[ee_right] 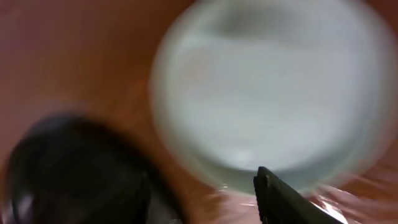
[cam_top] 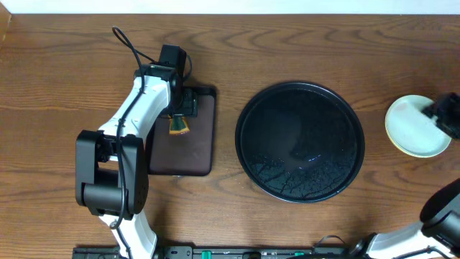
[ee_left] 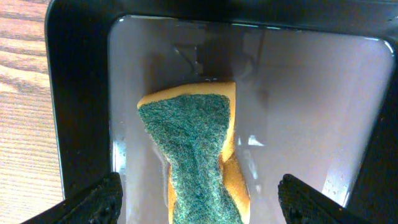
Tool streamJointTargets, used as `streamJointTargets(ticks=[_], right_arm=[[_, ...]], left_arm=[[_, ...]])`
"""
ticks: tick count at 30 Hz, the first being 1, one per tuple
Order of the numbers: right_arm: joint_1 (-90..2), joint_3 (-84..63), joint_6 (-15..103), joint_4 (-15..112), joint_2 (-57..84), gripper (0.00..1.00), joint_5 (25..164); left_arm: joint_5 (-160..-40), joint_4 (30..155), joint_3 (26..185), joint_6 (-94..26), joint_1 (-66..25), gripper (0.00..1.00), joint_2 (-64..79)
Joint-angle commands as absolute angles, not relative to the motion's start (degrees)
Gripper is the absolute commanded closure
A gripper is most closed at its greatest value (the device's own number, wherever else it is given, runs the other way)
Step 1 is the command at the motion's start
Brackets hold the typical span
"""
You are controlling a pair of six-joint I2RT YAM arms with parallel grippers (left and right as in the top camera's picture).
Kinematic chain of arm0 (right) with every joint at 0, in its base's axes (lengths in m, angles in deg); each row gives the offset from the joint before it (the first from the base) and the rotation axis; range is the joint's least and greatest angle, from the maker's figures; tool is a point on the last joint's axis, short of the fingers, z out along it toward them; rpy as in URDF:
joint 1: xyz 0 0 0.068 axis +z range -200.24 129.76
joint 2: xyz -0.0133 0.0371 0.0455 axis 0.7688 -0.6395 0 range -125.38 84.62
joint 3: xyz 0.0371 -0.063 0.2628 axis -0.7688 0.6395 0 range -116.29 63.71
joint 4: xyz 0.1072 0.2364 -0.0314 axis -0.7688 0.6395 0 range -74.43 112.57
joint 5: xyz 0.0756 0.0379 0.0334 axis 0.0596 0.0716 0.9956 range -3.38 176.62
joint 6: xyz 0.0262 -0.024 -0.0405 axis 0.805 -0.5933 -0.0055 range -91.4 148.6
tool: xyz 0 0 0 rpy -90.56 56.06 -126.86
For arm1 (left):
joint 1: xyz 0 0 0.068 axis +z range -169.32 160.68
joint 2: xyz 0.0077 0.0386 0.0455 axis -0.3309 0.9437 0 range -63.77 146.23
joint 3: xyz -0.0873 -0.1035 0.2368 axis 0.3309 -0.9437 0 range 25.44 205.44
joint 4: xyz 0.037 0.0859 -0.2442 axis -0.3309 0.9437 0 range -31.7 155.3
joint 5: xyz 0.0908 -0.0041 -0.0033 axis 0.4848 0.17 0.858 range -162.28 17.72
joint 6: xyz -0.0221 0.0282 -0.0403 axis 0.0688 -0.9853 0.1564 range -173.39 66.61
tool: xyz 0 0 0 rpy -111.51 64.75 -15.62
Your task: Clean dirty plates on tray and stack at the side
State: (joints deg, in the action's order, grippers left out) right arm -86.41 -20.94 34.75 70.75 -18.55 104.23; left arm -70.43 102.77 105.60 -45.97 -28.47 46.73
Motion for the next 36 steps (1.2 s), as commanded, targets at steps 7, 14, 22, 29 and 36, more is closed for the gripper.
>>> streamJointTargets(ticks=[7, 14, 22, 29, 36], right_arm=[[-59.5, -23.0, 20.8, 72.0, -14.8, 0.25, 110.7], [-47.9, -23.0, 20.8, 71.7, -14.8, 0.01, 100.4], [-41.4, -22.9, 20.8, 71.7, -14.8, 0.01, 100.4], [-41.1, -22.9, 20.8, 71.7, -14.8, 0.01, 100.4], [-41.0, -22.9, 20.8, 71.7, -14.8, 0.01, 100.4]], left_arm=[[-70.1, 102.7, 105.4, -46.3, -28.4, 0.19, 47.4], [-70.1, 102.7, 105.4, -46.3, -28.4, 0.19, 47.4], [-70.1, 102.7, 105.4, -46.3, -28.4, 0.19, 47.4], [-70.1, 102.7, 105.4, -46.3, -28.4, 0.19, 47.4], [-70.1, 102.7, 105.4, -46.3, -28.4, 0.19, 47.4]])
